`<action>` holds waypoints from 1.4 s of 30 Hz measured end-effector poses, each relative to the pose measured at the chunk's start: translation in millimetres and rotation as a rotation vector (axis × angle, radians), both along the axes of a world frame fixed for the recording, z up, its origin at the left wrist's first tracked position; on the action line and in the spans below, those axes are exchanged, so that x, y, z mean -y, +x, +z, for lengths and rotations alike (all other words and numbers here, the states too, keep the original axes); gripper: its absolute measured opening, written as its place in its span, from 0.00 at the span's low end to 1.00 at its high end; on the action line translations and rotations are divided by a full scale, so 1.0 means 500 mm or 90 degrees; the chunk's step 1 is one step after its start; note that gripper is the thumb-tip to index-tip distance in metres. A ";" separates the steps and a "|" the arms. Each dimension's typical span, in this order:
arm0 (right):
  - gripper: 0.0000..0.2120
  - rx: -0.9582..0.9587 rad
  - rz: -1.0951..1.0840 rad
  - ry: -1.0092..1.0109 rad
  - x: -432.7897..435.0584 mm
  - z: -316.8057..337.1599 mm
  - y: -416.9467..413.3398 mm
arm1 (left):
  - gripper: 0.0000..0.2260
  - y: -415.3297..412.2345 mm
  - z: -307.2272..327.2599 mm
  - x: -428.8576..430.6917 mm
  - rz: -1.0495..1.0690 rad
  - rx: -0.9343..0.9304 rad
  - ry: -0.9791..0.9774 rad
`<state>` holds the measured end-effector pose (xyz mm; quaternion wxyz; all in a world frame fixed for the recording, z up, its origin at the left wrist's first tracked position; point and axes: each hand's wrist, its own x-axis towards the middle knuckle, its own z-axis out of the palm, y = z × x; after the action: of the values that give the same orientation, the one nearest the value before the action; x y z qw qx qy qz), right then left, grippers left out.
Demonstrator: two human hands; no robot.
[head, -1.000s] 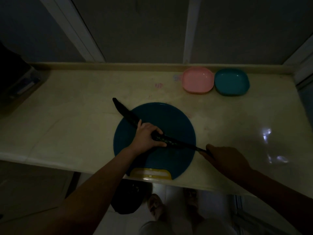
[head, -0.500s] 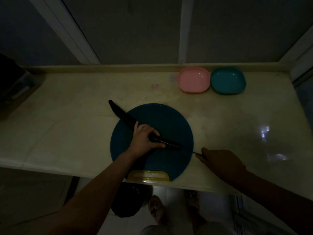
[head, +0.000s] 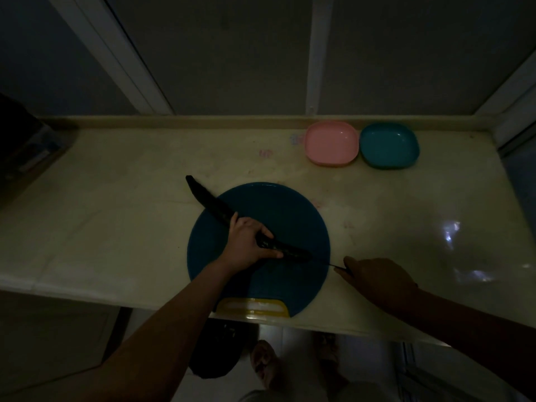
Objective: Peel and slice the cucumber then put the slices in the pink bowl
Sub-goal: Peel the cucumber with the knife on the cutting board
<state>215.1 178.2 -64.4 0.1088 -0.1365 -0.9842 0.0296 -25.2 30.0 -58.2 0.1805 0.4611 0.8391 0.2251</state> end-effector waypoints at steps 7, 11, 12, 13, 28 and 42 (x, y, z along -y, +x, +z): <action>0.19 0.110 0.014 0.043 -0.007 0.014 -0.004 | 0.21 0.001 0.005 -0.004 -0.003 0.001 -0.015; 0.26 0.117 -0.003 0.008 -0.003 0.016 -0.010 | 0.21 -0.002 0.004 -0.005 -0.004 0.009 -0.027; 0.24 0.113 -0.003 0.010 -0.005 0.015 -0.009 | 0.22 -0.003 0.004 -0.005 -0.004 0.014 -0.033; 0.21 0.125 0.002 0.008 -0.005 0.016 -0.007 | 0.23 -0.003 0.004 -0.005 -0.007 0.016 -0.036; 0.17 0.249 -0.010 0.009 0.011 0.051 -0.043 | 0.23 -0.004 -0.002 -0.007 -0.011 0.017 -0.057; 0.21 0.239 -0.043 -0.004 0.010 0.009 -0.031 | 0.22 -0.005 -0.005 -0.005 -0.023 0.017 -0.042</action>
<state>199.4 173.1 -59.9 -0.0761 -0.1729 -0.9820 0.0027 -27.5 32.5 -60.5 0.2106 0.4671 0.8351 0.1999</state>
